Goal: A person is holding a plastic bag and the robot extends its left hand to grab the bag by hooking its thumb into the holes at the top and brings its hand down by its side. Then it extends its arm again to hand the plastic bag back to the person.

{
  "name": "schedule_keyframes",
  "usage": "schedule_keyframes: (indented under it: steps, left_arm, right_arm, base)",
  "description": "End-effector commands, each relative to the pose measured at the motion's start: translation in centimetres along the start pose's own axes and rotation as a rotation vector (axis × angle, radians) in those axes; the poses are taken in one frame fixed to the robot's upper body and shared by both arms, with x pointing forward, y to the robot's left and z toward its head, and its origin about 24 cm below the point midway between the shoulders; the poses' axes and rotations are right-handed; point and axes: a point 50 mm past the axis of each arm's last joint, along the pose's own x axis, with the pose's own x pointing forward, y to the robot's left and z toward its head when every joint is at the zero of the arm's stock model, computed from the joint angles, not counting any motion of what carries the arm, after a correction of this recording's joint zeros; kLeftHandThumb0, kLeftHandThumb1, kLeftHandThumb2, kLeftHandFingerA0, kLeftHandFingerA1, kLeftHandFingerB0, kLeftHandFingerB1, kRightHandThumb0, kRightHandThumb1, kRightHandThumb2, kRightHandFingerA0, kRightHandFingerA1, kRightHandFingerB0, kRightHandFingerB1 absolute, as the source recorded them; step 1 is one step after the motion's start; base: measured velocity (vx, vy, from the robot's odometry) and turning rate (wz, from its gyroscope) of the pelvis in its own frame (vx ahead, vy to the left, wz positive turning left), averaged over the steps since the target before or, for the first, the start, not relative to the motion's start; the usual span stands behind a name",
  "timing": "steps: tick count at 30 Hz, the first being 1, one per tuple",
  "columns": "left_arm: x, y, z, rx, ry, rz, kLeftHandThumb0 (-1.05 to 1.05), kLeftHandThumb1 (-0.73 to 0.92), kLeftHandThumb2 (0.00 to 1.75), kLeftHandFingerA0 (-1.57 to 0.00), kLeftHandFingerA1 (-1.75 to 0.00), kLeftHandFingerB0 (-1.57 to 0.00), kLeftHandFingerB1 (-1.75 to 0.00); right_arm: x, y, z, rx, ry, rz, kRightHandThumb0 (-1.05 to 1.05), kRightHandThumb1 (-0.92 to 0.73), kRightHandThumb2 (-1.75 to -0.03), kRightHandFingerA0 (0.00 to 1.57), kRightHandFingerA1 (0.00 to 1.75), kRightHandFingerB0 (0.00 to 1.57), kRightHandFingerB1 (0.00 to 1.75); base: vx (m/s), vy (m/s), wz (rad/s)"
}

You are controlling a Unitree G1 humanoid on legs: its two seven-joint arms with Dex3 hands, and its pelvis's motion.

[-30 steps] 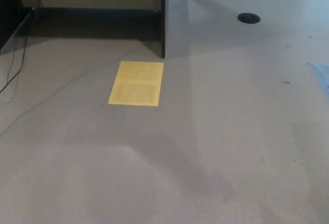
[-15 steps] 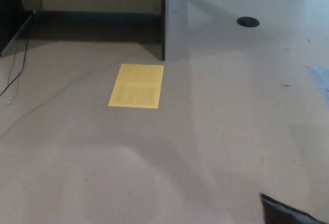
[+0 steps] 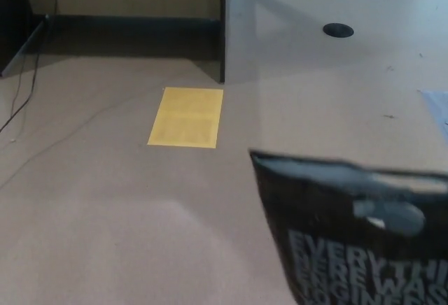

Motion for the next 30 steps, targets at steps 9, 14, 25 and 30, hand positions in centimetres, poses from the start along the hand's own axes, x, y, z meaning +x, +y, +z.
schedule_keyframes:
  steps: [9,14,25,30]
  left_arm:
    - [-1.5,4.0,14.2,0.012,-0.826,0.32,-0.67,0.39,0.71,-0.01,-0.4,-0.09,-0.34]
    - [-5.5,4.7,21.4,0.088,-1.173,0.408,-0.59,0.52,0.58,-0.1,-0.34,-0.12,-0.22]
    - [-10.6,4.7,30.0,0.085,-1.537,0.437,-0.63,0.4,0.77,-0.09,-0.13,-0.04,-0.22]
    - [-11.9,4.5,31.3,0.056,-1.58,0.395,-0.62,0.38,0.77,0.0,-0.12,0.0,-0.21]
  right_arm:
    - [-0.3,-0.2,-0.8,0.012,0.039,0.021,-0.55,-0.59,-0.76,0.27,0.42,0.19,0.37]
    - [-0.3,-0.3,-0.8,0.003,0.043,0.03,-0.54,-0.6,-0.76,0.26,0.42,0.19,0.37]
    - [0.3,-0.9,-0.1,0.012,0.034,0.031,-0.47,-0.69,-0.61,0.29,0.34,0.22,0.29]
    - [0.7,-1.3,0.4,0.002,0.027,0.022,-0.48,-0.69,-0.62,0.32,0.34,0.24,0.29]
  base:
    - [0.0,0.0,0.0]
    - [0.0,0.0,0.0]
    - [0.0,0.0,0.0]
    - [0.0,0.0,0.0]
